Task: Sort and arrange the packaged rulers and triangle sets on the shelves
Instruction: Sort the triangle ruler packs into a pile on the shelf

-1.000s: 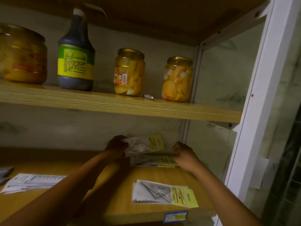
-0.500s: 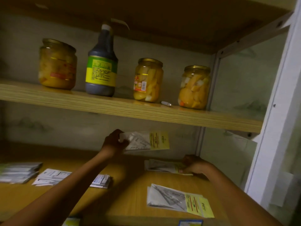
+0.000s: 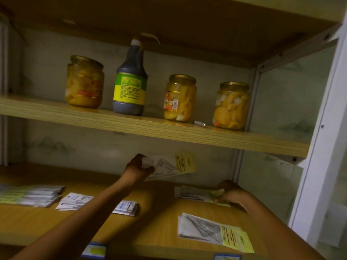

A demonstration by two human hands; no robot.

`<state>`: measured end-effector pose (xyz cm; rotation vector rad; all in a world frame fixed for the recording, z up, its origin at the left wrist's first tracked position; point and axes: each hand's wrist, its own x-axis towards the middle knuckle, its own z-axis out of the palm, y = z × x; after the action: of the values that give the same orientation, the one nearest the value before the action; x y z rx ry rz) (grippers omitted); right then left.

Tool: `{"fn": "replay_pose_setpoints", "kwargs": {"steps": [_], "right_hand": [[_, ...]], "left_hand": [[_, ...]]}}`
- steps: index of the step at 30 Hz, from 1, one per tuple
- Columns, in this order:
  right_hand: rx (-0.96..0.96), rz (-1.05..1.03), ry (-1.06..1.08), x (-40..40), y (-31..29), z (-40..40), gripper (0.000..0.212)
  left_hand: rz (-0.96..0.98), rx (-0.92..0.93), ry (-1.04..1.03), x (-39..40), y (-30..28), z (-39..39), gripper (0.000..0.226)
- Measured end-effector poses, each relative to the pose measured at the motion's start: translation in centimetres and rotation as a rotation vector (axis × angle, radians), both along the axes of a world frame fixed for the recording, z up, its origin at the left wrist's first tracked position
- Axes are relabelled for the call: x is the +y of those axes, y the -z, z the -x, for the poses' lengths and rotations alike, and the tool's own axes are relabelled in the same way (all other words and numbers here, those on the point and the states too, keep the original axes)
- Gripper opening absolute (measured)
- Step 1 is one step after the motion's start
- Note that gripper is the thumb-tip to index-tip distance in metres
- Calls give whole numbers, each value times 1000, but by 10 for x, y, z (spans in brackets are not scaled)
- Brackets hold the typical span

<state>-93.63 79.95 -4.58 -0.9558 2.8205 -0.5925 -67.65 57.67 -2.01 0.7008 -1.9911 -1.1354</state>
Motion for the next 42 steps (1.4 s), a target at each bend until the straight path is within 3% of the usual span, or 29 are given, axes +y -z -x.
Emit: {"fn": "replay_pose_setpoints", "kwargs": {"steps": [3,7,14,22,26,30,33,42], "right_hand": [[-78,60,24,2,1,-1,81],[-144,127,21,6,5,-2,76],[-36,117,55,9,6,-23,57],[-240,616,184,8,11,-22,24],[-503,887,144,14,5,-42,23],[-613,965,89,18,6,-52,31],[-529,915,146,19,10,-55,45],[-374,995,70,49,-2,-74,29]], "left_hand": [[-10,22,33,6,2,-5,44],[-30,47,112,12,4,-13,37],[-52,57,150,22,1,-18,35],[-58,91,173,34,0,-22,36],[-35,74,170,36,3,-24,32],[-52,63,174,40,4,-24,34],[-65,62,175,42,4,-24,33],[-82,114,204,52,0,-19,34]]}}
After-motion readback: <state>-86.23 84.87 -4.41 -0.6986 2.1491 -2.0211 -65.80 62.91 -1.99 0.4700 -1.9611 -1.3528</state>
